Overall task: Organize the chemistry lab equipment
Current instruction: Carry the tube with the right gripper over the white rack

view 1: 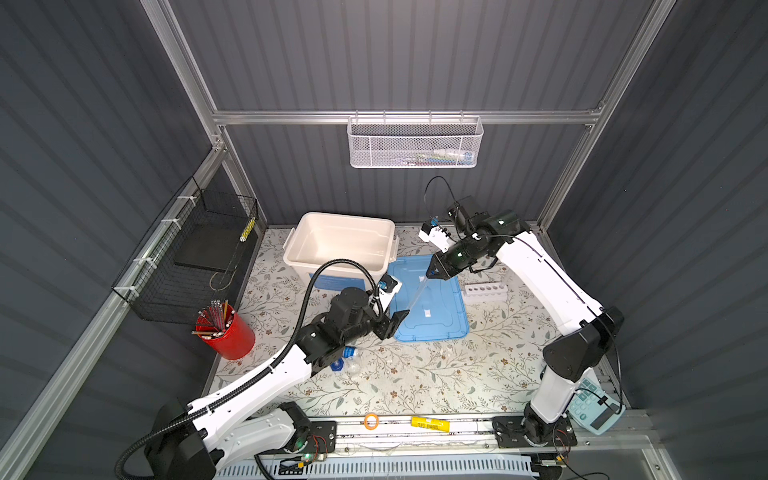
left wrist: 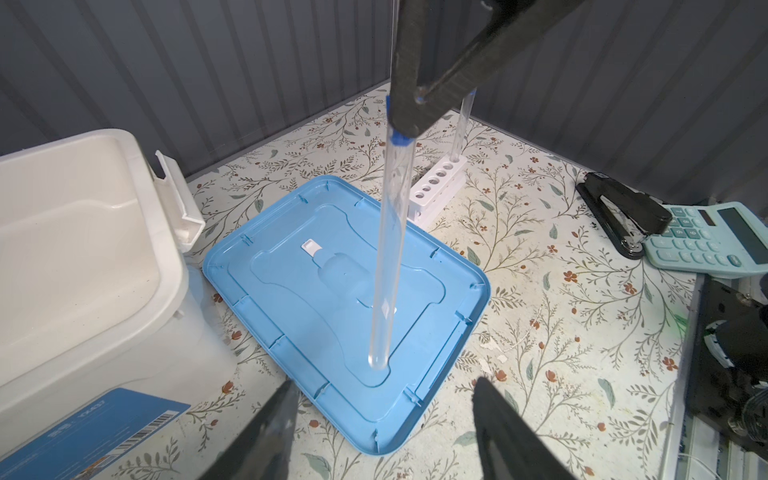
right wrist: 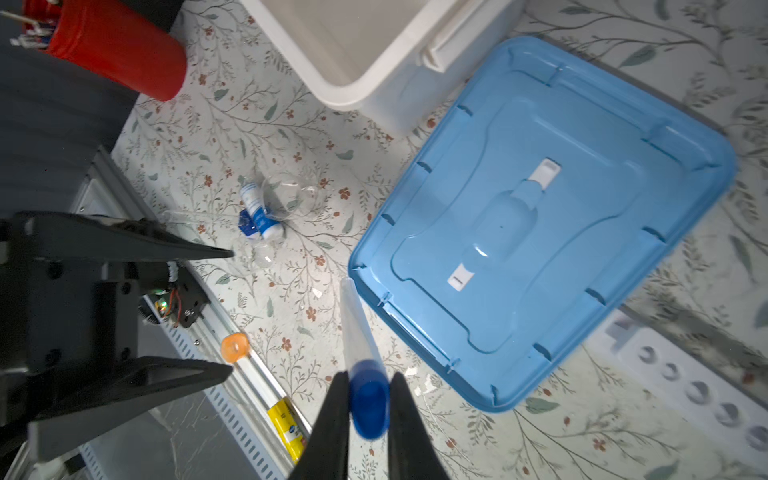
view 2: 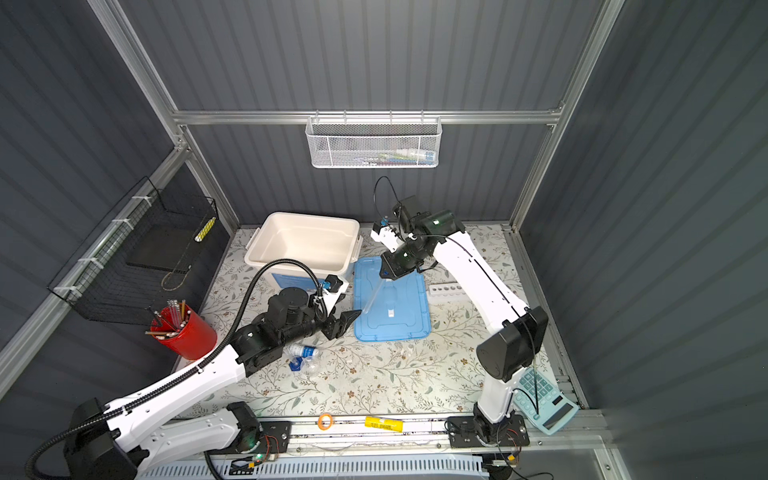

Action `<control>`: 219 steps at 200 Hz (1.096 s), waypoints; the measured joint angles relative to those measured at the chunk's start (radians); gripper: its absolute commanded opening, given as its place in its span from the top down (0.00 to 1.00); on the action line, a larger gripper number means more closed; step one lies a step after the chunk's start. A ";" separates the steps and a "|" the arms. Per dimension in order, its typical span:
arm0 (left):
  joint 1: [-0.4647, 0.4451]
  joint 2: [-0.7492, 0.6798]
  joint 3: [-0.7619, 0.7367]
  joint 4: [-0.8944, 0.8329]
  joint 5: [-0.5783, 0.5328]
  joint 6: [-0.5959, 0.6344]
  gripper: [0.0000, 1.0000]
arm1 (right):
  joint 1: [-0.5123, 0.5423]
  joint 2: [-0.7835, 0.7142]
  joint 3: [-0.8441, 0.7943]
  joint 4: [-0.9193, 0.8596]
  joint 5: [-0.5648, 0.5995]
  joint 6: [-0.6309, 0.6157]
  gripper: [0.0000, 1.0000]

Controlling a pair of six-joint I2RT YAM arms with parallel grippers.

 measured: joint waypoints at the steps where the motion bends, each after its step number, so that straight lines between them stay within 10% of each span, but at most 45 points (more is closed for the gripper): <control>1: 0.000 0.000 0.000 0.000 0.000 0.000 0.33 | -0.004 -0.002 0.000 -0.001 0.009 0.001 0.96; 127: 0.005 0.004 -0.008 0.002 -0.057 0.000 0.33 | -0.235 -0.180 -0.150 -0.007 0.484 0.019 0.97; 219: 0.006 0.004 -0.008 -0.015 -0.094 0.000 0.34 | -0.294 -0.126 -0.246 0.088 0.597 0.026 0.98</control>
